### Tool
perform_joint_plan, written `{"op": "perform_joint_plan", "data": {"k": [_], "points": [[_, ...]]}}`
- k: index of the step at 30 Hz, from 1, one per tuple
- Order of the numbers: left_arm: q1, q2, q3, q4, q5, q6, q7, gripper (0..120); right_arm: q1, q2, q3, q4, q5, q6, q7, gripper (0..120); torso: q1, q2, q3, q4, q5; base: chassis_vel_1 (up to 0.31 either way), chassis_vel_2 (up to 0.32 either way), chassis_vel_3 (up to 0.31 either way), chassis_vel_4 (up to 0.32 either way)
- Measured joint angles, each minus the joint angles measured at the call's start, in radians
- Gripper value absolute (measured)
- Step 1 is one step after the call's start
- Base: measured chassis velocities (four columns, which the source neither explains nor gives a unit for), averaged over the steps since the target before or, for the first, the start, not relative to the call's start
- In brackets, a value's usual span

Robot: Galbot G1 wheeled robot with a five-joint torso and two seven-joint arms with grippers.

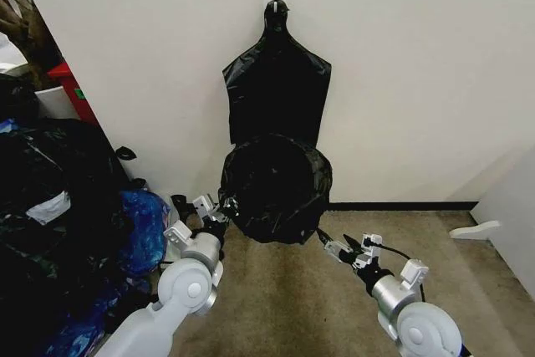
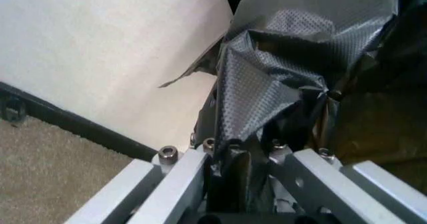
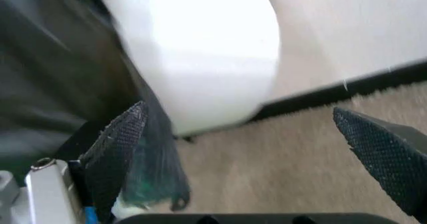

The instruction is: Place the garbage bag over the trash bin.

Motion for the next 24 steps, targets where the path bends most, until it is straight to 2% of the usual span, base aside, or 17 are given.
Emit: {"op": "perform_joint_plan", "data": {"k": [5,7,10,12,13,15,17,18,19,24], "points": [[-0.001,0.007,-0.003,0.007,-0.003,0.002,0.002,3,-0.071,0.01,0.056,0.202,0.043,-0.012,0.059,100,0.0,0.0,0.0,-0.0004,-0.0004,0.0,0.0,0.0,0.0],[-0.002,0.009,-0.003,0.008,0.0,0.002,0.002,3,-0.07,0.013,0.052,0.238,0.055,-0.018,0.094,100,0.0,0.0,0.0,-0.0004,-0.0004,0.0,0.0,0.0,0.0],[-0.004,0.011,0.0,0.014,0.014,0.002,0.004,3,-0.033,0.025,0.003,0.317,0.079,-0.048,0.273,100,0.0,0.0,0.0,0.0,-0.0002,0.0,0.0,0.0,0.0],[-0.008,0.01,0.01,0.021,0.048,0.001,0.004,3,0.01,0.044,-0.051,0.374,0.122,-0.101,0.466,100,0.0,0.0,0.0,0.0003,-0.0001,0.0,0.0,0.0,0.0],[-0.008,0.01,0.01,0.021,0.048,0.001,0.004,3,0.01,0.044,-0.051,0.374,0.122,-0.101,0.466,100,0.0,0.0,0.0,0.0003,-0.0001,0.0,0.0,0.0,0.0],[-0.011,0.01,0.018,0.026,0.086,-0.003,0.004,3,0.026,0.056,-0.073,0.409,0.168,-0.131,0.575,100,0.0,0.0,0.0,0.0,-0.0001,0.0,0.0,0.0,0.0],[-0.012,0.01,0.02,0.028,0.101,-0.006,0.005,3,0.029,0.058,-0.078,0.417,0.179,-0.136,0.602,100,0.0,0.0,0.0,0.0,-0.0002,0.0,0.0,0.0,0.0],[-0.013,0.011,0.026,0.033,0.131,-0.015,0.006,3,0.032,0.061,-0.09,0.425,0.197,-0.146,0.671,100,0.0,0.0,0.0,-0.0002,-0.0001,0.0,0.0,0.0,0.0],[-0.012,0.009,0.041,0.044,0.211,-0.045,0.011,3,0.041,0.064,-0.104,0.428,0.236,-0.145,0.753,100,0.0,0.0,0.0,-0.0001,0.0,0.0,0.0,0.0,0.0],[-0.008,0.008,0.056,0.055,0.294,-0.084,0.025,3,0.056,0.075,-0.11,0.428,0.329,-0.138,0.815,100,0.0,0.0,0.0,0.0,-0.0001,0.0,0.0,0.0,0.0]]}}
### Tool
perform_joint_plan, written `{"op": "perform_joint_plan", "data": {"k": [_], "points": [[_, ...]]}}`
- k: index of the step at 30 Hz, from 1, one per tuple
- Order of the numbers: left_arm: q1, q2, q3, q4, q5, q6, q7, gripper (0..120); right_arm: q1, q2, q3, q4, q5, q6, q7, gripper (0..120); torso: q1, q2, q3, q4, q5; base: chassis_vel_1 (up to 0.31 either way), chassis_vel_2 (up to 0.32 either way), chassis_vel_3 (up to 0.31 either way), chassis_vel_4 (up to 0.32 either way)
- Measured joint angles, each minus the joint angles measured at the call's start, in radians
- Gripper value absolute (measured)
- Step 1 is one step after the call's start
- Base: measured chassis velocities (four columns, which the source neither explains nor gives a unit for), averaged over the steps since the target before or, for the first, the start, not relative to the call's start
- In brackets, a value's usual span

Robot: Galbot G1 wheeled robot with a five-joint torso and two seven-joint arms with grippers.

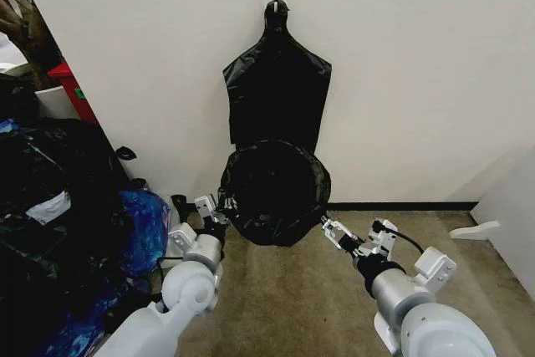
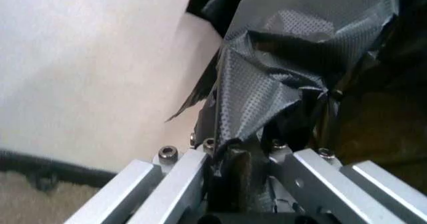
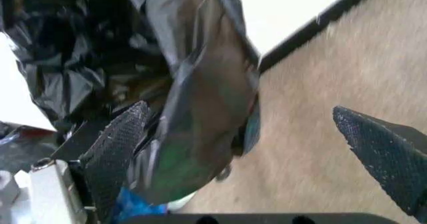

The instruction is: Place the garbage bag over the trash bin.

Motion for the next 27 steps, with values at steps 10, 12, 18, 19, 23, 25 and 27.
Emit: {"op": "perform_joint_plan", "data": {"k": [10,12,18,19,23,25,27], "points": [[0.017,0.006,0.033,-0.008,0.124,-0.057,0.032,2,0.026,0.042,-0.054,-0.005,0.078,0.023,0.052,100,0.0,0.0,0.0,0.0,0.0,0.0,0.0,0.0,0.0],[0.019,0.007,0.033,-0.01,0.129,-0.058,0.034,2,0.027,0.043,-0.054,-0.005,0.076,0.024,0.054,100,0.0,0.0,0.0,0.0,0.0,0.0,0.0,0.0,0.0],[0.016,0.005,0.033,-0.019,0.13,-0.059,0.033,2,0.021,0.042,-0.05,-0.015,0.061,0.021,0.058,100,0.0,0.0,0.0,-0.0001,0.0,0.0,0.0,0.0,0.0],[0.014,0.005,0.033,-0.02,0.129,-0.059,0.033,2,0.019,0.042,-0.049,-0.021,0.057,0.021,0.058,100,0.0,0.0,0.0,-0.0001,0.0,0.0,0.0,0.0,0.0],[0.009,0.004,0.031,-0.023,0.12,-0.055,0.03,2,0.004,0.046,-0.044,-0.036,0.042,0.02,0.062,100,0.0,0.0,0.0,-0.0001,0.0001,0.0,0.0,0.0,0.0],[0.008,0.003,0.03,-0.023,0.117,-0.054,0.029,2,-0.003,0.047,-0.042,-0.042,0.04,0.018,0.062,100,0.0,0.0,0.0,-0.0001,0.0,0.0,0.0,0.0,0.0],[0.008,0.0,0.029,-0.026,0.102,-0.05,0.024,2,-0.011,0.051,-0.041,-0.051,0.033,0.017,0.064,100,0.0,0.0,0.0,-0.0001,0.0001,0.0,0.0,0.0,0.0]]}}
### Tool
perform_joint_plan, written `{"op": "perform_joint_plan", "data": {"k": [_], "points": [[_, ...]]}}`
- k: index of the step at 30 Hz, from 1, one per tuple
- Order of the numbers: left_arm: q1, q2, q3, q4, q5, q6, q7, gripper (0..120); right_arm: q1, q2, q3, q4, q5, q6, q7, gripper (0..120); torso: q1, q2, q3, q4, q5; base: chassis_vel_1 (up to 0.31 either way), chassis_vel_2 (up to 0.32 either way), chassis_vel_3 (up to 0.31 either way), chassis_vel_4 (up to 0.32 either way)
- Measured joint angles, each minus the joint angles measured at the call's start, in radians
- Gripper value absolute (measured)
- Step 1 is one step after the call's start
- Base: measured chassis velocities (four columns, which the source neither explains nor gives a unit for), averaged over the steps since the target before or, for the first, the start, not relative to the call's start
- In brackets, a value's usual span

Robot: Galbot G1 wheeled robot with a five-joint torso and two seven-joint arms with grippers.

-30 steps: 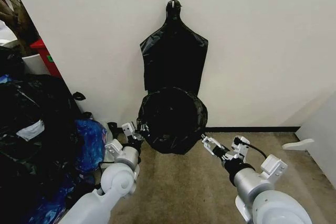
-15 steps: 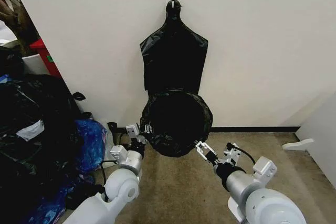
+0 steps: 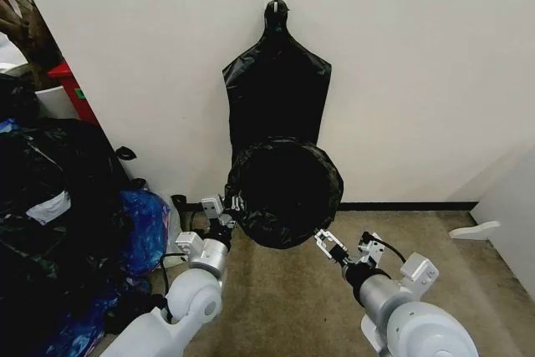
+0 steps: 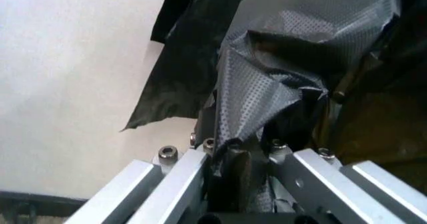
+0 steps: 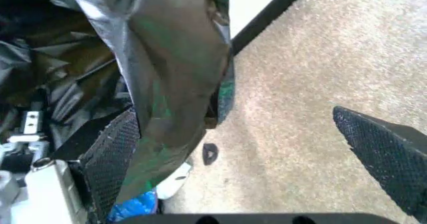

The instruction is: Place the garbage bag over the trash bin.

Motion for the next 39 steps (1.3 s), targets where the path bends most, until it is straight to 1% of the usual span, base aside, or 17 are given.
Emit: {"op": "perform_joint_plan", "data": {"k": [5,12,21,27,31,33,35,37,39], "points": [[-0.001,-0.002,-0.015,0.0,-0.035,0.01,-0.009,2,-0.018,0.003,0.0,0.002,-0.008,-0.009,0.0,100,0.0,0.0,0.0,0.0,0.0,0.0,0.0,0.0,0.0],[-0.001,0.005,-0.041,0.005,-0.056,0.019,-0.01,2,-0.023,0.001,-0.004,0.017,-0.02,-0.016,-0.003,100,0.0,0.0,0.0,0.0,-0.0001,0.0,0.0,0.0,0.0],[-0.003,0.002,-0.049,0.013,-0.075,0.021,-0.01,2,-0.024,0.005,-0.01,0.004,-0.039,-0.03,-0.013,100,0.0,0.0,0.0,0.0,0.0,0.0,0.0,0.0,0.0],[-0.014,-0.002,-0.055,0.013,-0.088,0.018,-0.013,2,-0.036,0.006,-0.031,0.004,-0.047,-0.047,0.025,100,0.0,0.0,0.0,0.0,-0.0001,0.0,0.0,0.0,0.0],[-0.019,-0.006,-0.057,0.012,-0.081,0.013,-0.012,2,-0.041,0.005,-0.058,0.01,-0.105,-0.051,0.028,100,0.0,0.0,0.0,0.0,0.0,0.0,0.0,0.0,0.0],[-0.018,-0.002,-0.057,0.023,-0.031,-0.005,0.01,2,-0.038,-0.003,-0.057,0.034,-0.153,-0.057,-0.01,100,0.0,0.0,0.0,-0.0002,-0.0001,0.0,0.0,0.0,0.0],[-0.016,-0.001,-0.057,0.026,-0.019,-0.011,0.015,2,-0.036,-0.009,-0.055,0.038,-0.168,-0.062,-0.025,100,0.0,0.0,0.0,-0.0001,-0.0001,0.0,0.0,0.0,0.0],[-0.011,0.0,-0.055,0.036,0.024,-0.028,0.03,2,-0.032,-0.036,-0.046,0.042,-0.206,-0.08,-0.086,100,0.0,0.0,0.0,0.0001,0.0,0.0,0.0,0.0,0.0],[-0.005,0.0,-0.047,0.052,0.093,-0.06,0.057,2,-0.028,-0.081,-0.033,0.042,-0.252,-0.1,-0.212,100,0.0,0.0,0.0,-0.0001,0.0001,0.0,0.0,0.0,0.0]]}}
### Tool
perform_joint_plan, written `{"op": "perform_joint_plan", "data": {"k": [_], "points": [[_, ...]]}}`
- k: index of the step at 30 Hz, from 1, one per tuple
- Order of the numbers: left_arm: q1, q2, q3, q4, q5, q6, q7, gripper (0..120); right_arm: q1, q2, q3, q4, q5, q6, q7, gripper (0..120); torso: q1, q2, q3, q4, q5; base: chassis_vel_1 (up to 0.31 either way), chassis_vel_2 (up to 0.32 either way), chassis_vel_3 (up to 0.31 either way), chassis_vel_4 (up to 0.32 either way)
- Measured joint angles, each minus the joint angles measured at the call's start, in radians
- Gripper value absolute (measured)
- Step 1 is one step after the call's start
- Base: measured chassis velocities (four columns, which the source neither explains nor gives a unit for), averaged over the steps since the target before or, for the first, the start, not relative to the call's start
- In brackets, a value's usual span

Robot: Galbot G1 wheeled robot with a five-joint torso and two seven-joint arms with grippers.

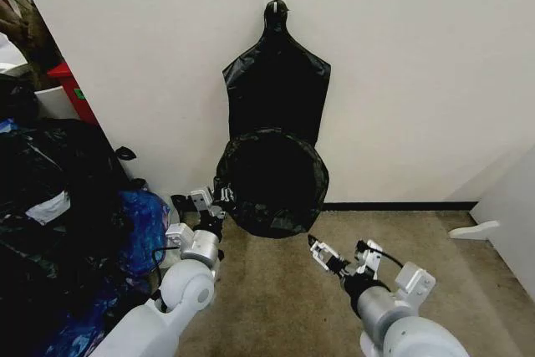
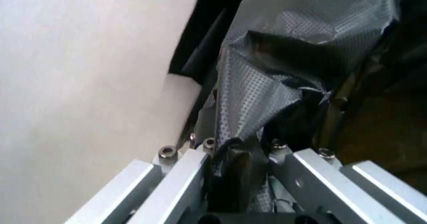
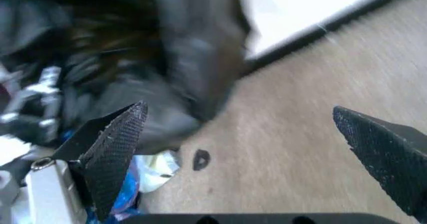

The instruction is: Place the garbage bag over the trash bin.

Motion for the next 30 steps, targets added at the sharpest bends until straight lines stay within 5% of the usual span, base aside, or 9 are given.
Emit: {"op": "perform_joint_plan", "data": {"k": [10,30], "points": [[-0.004,-0.013,0.063,0.026,0.133,-0.065,0.049,2,0.137,-0.072,-0.1,0.0,-0.06,0.056,-0.308,100,0.0,0.0,0.0,0.0001,-0.0001,0.0,0.0,0.0,0.0],[-0.006,-0.015,0.065,0.016,0.161,-0.084,0.085,2,0.245,-0.036,-0.184,-0.179,-0.081,0.0,-0.15,95,0.0,0.0,0.0,0.0001,-0.0002,0.0,0.0,0.0,0.0]]}}
